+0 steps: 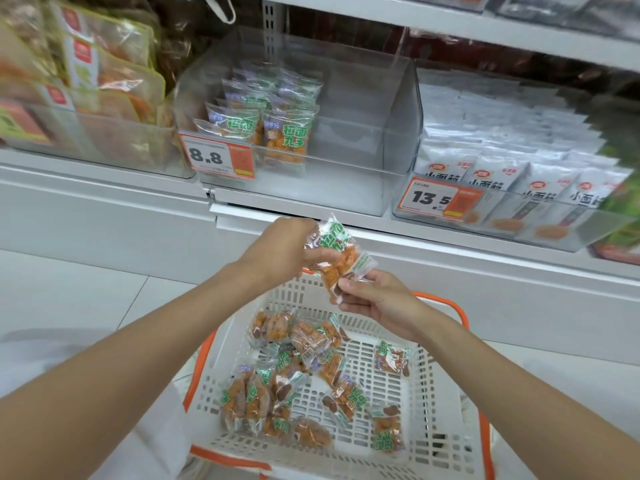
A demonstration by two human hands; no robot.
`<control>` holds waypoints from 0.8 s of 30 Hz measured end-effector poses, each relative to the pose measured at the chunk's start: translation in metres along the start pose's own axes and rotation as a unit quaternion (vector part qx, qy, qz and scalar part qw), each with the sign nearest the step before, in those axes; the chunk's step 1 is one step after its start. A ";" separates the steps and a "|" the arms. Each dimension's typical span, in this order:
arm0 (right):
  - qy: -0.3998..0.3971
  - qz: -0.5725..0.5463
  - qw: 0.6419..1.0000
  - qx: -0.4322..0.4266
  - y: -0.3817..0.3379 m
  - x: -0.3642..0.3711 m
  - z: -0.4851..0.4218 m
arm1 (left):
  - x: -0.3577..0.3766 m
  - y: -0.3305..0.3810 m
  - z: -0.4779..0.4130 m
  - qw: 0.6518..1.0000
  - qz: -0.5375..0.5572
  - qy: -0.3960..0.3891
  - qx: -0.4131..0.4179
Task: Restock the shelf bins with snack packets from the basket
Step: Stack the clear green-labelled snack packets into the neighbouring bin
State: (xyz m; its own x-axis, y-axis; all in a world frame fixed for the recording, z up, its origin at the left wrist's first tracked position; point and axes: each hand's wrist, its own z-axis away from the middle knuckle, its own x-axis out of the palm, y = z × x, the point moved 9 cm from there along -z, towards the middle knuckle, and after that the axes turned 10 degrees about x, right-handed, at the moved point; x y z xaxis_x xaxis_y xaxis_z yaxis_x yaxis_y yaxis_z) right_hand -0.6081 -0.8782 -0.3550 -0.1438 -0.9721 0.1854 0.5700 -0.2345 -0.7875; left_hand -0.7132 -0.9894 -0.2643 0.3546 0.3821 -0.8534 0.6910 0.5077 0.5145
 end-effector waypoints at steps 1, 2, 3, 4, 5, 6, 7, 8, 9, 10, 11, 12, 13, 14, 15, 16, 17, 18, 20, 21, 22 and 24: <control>0.011 0.025 1.000 -0.002 -0.001 -0.002 -0.001 | -0.004 0.000 -0.001 0.999 -0.023 -0.022 0.015; 0.038 0.061 0.997 -0.013 -0.007 -0.007 -0.002 | -0.009 -0.002 -0.003 0.998 -0.047 -0.043 0.025; 0.073 0.110 0.991 -0.034 -0.017 -0.011 -0.001 | -0.013 -0.004 -0.004 0.995 -0.072 -0.059 0.033; 0.099 0.159 0.980 -0.062 -0.031 -0.011 0.002 | -0.018 -0.006 -0.005 0.993 -0.093 -0.069 0.039; 0.104 0.202 0.969 -0.097 -0.045 -0.005 0.005 | -0.023 -0.006 -0.005 0.991 -0.104 -0.073 0.044; 0.095 0.239 0.958 -0.129 -0.056 0.004 0.007 | -0.028 -0.004 -0.006 0.991 -0.107 -0.070 0.049; 0.089 0.269 0.947 -0.154 -0.067 0.013 0.010 | -0.035 -0.001 -0.008 0.992 -0.100 -0.058 0.055; 0.092 0.288 0.937 -0.173 -0.079 0.022 0.013 | -0.045 0.001 -0.010 0.995 -0.075 -0.038 0.058; 0.103 0.293 0.930 -0.195 -0.093 0.028 0.016 | -0.060 0.003 -0.013 0.998 -0.031 -0.007 0.059; 0.119 0.289 0.924 -0.219 -0.109 0.034 0.020 | -0.078 0.004 -0.016 0.997 0.020 0.031 0.063; 0.141 0.285 0.914 -0.252 -0.128 0.038 0.025 | -0.099 0.006 -0.019 0.993 0.066 0.071 0.073; 0.164 0.275 0.903 -0.288 -0.151 0.042 0.031 | -0.120 0.008 -0.023 0.985 0.102 0.108 0.083; 0.181 0.259 0.892 -0.322 -0.173 0.045 0.036 | -0.142 0.010 -0.027 0.978 0.127 0.140 0.092; 0.197 0.245 0.884 -0.347 -0.195 0.046 0.038 | -0.161 0.012 -0.032 0.971 0.140 0.167 0.099; 0.216 0.243 0.873 -0.364 -0.214 0.046 0.036 | -0.179 0.012 -0.039 0.967 0.139 0.187 0.104; 0.237 0.254 0.861 -0.370 -0.230 0.047 0.031 | -0.192 0.010 -0.048 0.966 0.125 0.199 0.107; 0.254 0.274 0.852 -0.367 -0.243 0.047 0.024 | -0.200 0.007 -0.058 0.968 0.104 0.201 0.106; 0.270 0.297 0.846 -0.350 -0.251 0.046 0.014 | -0.204 0.001 -0.069 0.972 0.081 0.195 0.102; 0.292 0.353 0.843 -0.282 -0.258 0.044 -0.011 | -0.200 -0.016 -0.090 0.983 0.034 0.165 0.076; 0.291 0.381 0.844 -0.239 -0.256 0.044 -0.024 | -0.193 -0.026 -0.097 0.988 0.006 0.144 0.060; 0.284 0.411 0.843 -0.199 -0.253 0.045 -0.037 | -0.185 -0.036 -0.105 0.991 -0.024 0.120 0.046; 0.261 0.455 0.840 -0.137 -0.245 0.049 -0.058 | -0.170 -0.051 -0.113 0.994 -0.076 0.075 0.032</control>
State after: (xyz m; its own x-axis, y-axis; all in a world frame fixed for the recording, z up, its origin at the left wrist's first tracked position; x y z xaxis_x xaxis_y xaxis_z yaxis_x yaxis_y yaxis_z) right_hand -0.8014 -0.8676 -0.1873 -0.1261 -0.5945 -0.7941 0.4384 0.6847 -0.5822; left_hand -0.8803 -0.9928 -0.1365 0.1481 0.4173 -0.8966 0.7705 0.5197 0.3692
